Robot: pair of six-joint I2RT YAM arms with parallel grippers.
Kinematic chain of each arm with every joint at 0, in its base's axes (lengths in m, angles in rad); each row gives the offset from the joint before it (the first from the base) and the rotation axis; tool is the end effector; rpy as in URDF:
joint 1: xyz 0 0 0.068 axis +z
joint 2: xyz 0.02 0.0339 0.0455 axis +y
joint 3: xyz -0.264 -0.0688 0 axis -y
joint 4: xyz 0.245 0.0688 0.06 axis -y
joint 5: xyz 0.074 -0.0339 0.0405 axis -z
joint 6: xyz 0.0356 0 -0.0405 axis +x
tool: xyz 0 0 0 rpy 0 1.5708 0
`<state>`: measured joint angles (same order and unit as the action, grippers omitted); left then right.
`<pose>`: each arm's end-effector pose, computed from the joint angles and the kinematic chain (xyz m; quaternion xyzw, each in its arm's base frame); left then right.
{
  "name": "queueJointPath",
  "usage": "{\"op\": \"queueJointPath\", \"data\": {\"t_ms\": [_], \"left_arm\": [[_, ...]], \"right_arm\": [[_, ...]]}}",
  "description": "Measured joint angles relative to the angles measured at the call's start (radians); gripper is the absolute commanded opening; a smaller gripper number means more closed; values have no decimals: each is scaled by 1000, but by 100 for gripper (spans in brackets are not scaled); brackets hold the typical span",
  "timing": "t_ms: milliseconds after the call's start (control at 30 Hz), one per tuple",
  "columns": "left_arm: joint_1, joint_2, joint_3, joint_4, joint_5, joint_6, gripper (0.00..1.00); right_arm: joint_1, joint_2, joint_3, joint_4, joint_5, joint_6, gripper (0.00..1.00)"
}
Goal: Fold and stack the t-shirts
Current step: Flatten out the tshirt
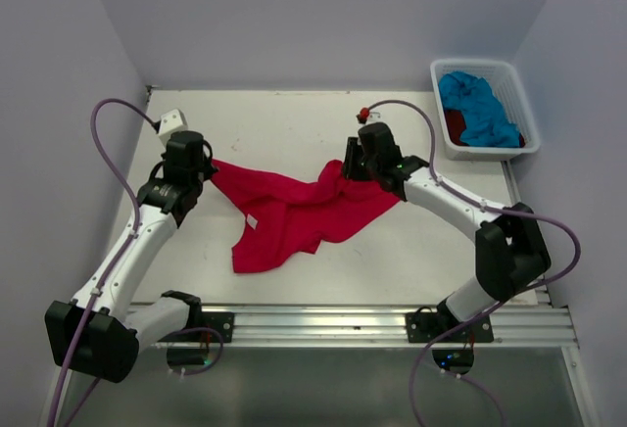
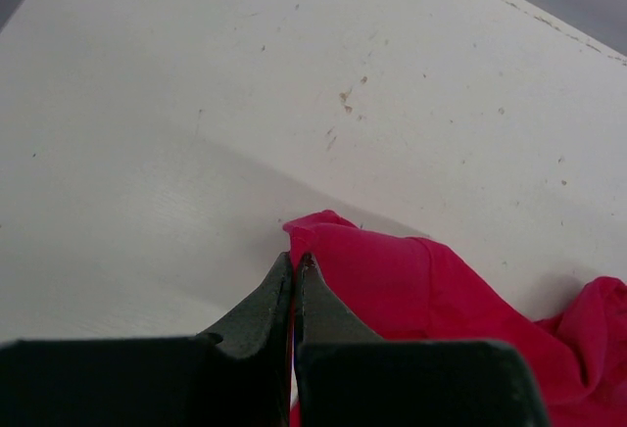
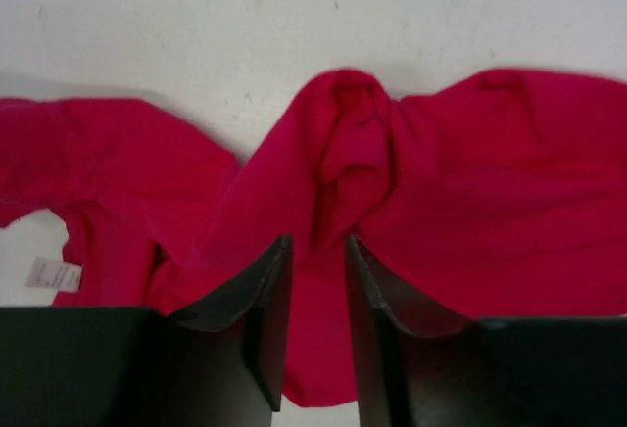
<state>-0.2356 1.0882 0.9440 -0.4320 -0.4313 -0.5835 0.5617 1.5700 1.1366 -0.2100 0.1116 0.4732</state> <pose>0.2346 -0.0410 0.3136 -0.2491 0.8279 -0.0131 0.5023 0.3024 0.1856 0.2634 -0.0146 0.8932 0.1775 0.4128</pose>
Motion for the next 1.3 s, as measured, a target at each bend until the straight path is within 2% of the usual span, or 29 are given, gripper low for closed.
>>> {"op": "queueJointPath", "data": {"t_ms": [33, 233, 433, 733, 1300], "left_arm": [[0, 0, 0, 0, 1, 0, 0], [0, 0, 0, 1, 2, 0, 0], [0, 0, 0, 0, 1, 0, 0], [0, 0, 0, -2, 0, 0, 0], [0, -19, 0, -3, -18, 1, 0]], "right_arm": [[0, 0, -19, 2, -11, 16, 24], [1, -4, -253, 132, -180, 212, 26], [2, -27, -315, 238, -235, 332, 31], [2, 29, -309, 352, -237, 387, 30], [-32, 18, -332, 336, -101, 398, 29]]}}
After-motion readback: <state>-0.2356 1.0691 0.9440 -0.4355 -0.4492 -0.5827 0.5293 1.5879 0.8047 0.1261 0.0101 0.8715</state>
